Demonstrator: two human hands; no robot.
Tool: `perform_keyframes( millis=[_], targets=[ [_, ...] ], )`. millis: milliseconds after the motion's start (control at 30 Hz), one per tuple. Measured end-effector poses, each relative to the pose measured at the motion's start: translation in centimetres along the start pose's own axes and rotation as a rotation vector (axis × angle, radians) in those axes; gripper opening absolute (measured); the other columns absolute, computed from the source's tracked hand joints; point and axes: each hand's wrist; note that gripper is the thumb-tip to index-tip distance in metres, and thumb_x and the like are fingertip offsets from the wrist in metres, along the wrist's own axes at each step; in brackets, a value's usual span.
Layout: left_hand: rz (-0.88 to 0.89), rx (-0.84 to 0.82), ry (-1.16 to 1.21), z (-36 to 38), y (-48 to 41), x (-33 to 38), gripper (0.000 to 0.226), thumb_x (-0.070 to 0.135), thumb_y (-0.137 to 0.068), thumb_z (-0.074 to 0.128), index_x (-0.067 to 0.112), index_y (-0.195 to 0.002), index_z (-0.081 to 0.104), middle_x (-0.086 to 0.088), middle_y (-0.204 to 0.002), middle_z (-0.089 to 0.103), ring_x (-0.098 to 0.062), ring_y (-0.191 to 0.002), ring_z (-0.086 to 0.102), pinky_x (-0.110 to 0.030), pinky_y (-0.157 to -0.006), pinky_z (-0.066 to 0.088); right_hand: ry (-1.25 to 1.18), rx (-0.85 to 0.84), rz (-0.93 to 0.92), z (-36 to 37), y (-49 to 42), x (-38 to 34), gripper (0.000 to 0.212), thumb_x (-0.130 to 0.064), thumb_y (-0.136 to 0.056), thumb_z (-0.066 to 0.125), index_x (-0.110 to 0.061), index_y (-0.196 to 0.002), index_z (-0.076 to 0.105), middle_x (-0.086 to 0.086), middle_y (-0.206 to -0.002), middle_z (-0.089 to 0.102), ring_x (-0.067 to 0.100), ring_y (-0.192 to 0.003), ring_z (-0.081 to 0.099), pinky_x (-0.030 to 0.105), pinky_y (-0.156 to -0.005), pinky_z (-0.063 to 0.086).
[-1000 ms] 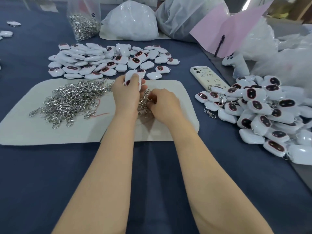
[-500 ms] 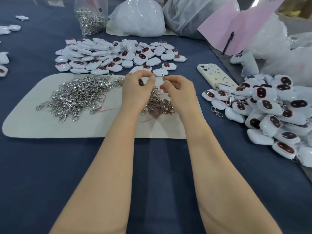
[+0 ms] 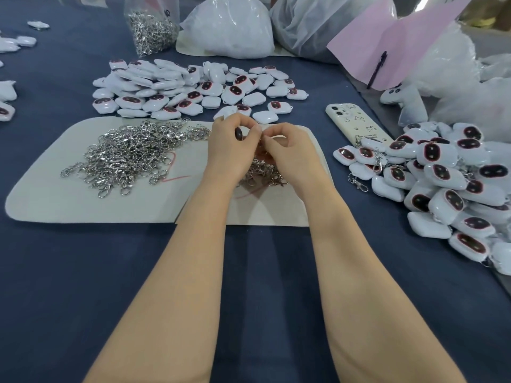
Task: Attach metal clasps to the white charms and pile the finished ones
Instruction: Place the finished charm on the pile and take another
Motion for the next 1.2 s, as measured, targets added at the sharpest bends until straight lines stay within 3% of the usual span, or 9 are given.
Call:
perform_keyframes(
  millis=[100, 267, 367, 467, 533, 667, 800, 967, 1200],
  targets=[
    [0.002, 0.008, 0.049, 0.1, 0.0, -0.1, 0.005, 0.020, -0.087, 0.059, 0.023, -0.089, 0.063, -0.010, -0.107, 0.063, -0.011, -0.076, 0.052, -0.023, -0.076, 0.041, -0.242, 0.022, 0.063, -0.1, -0.1, 0.1, 0.017, -0.005, -0.094, 0.050, -0.010, -0.108, 0.057, 0.007, -0.082, 0.067, 0.010, -0.065, 0.062, 0.024, -0.069, 0.054],
    [0.009, 0.044, 0.105, 0.2, 0.2, -0.2, 0.008, 0.019, -0.086, 0.062, 0.027, -0.087, 0.060, 0.010, -0.100, 0.060, 0.006, -0.068, 0.047, -0.003, -0.063, 0.035, -0.772, -0.067, 0.104, -0.9, -0.5, 0.2, 0.040, 0.011, -0.091, 0.043, -0.011, -0.123, 0.055, 0.010, -0.084, 0.058, 0.014, -0.069, 0.060, 0.023, -0.071, 0.052],
    [0.008, 0.008, 0.087, 0.3, 0.2, -0.1, 0.011, 0.025, -0.087, 0.061, 0.030, -0.076, 0.060, -0.002, -0.091, 0.063, 0.000, -0.067, 0.049, -0.015, -0.066, 0.041, -0.832, -0.055, 0.115, -0.9, -0.6, 0.1, 0.040, 0.014, -0.089, 0.041, -0.007, -0.119, 0.057, 0.009, -0.078, 0.058, 0.014, -0.069, 0.061, 0.022, -0.072, 0.053],
    [-0.040, -0.049, 0.089, 0.3, 0.3, 0.1, 0.013, 0.036, -0.089, 0.057, 0.031, -0.078, 0.062, -0.009, -0.102, 0.064, -0.017, -0.085, 0.062, -0.037, -0.083, 0.051, -0.776, 0.069, 0.110, -0.6, -0.7, 0.2, 0.031, 0.013, -0.088, 0.045, -0.004, -0.111, 0.056, 0.011, -0.079, 0.059, 0.016, -0.071, 0.063, 0.026, -0.079, 0.055],
    [-0.063, -0.079, 0.103, 0.3, 0.5, 0.2, 0.016, 0.041, -0.087, 0.057, 0.033, -0.076, 0.063, -0.008, -0.101, 0.065, -0.019, -0.087, 0.064, -0.043, -0.087, 0.051, -0.693, 0.145, 0.088, -0.4, -0.9, 0.3, 0.025, 0.011, -0.086, 0.048, -0.006, -0.104, 0.057, 0.012, -0.083, 0.061, 0.016, -0.070, 0.064, 0.029, -0.082, 0.056],
    [-0.010, -0.081, 0.078, 0.5, 0.6, 0.2, 0.009, 0.035, -0.084, 0.066, 0.031, -0.075, 0.065, -0.006, -0.077, 0.056, -0.008, -0.059, 0.044, -0.028, -0.064, 0.041, -0.579, 0.223, 0.056, -0.2, -1.1, 0.4, 0.021, 0.008, -0.085, 0.052, -0.008, -0.098, 0.057, 0.012, -0.087, 0.063, 0.015, -0.071, 0.066, 0.027, -0.076, 0.057],
    [0.012, -0.062, 0.001, 0.8, 0.5, 0.1, 0.014, 0.028, -0.087, 0.064, 0.016, -0.092, 0.070, -0.004, -0.083, 0.051, -0.004, -0.058, 0.040, -0.022, -0.063, 0.033, -0.538, 0.235, 0.035, 0.0, -1.1, 0.5, 0.021, 0.006, -0.085, 0.053, -0.012, -0.093, 0.056, 0.008, -0.085, 0.063, 0.011, -0.068, 0.067, 0.024, -0.073, 0.057],
    [0.023, -0.016, -0.074, 0.6, 0.2, -0.1, 0.012, 0.023, -0.088, 0.059, 0.015, -0.089, 0.068, -0.009, -0.092, 0.057, -0.003, -0.061, 0.042, -0.016, -0.061, 0.029, -0.343, 0.221, -0.008, 0.3, -0.9, 0.6, 0.024, 0.000, -0.086, 0.053, -0.017, -0.103, 0.056, 0.009, -0.089, 0.064, 0.011, -0.072, 0.067, 0.033, -0.083, 0.056],
    [0.002, -0.014, -0.043, 0.9, 0.3, -0.1, 0.010, 0.021, -0.086, 0.062, 0.014, -0.085, 0.069, 0.008, -0.066, 0.052, -0.002, -0.053, 0.043, -0.012, -0.053, 0.032, -0.287, 0.237, -0.002, 0.4, -0.9, 0.5, 0.013, -0.007, -0.087, 0.057, -0.018, -0.087, 0.061, 0.006, -0.087, 0.068, 0.016, -0.080, 0.067, 0.040, -0.087, 0.055]
  ],
)
Point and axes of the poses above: each hand's wrist, its own y-axis away from the middle knuckle, its own z-axis out of the palm, x = y × z
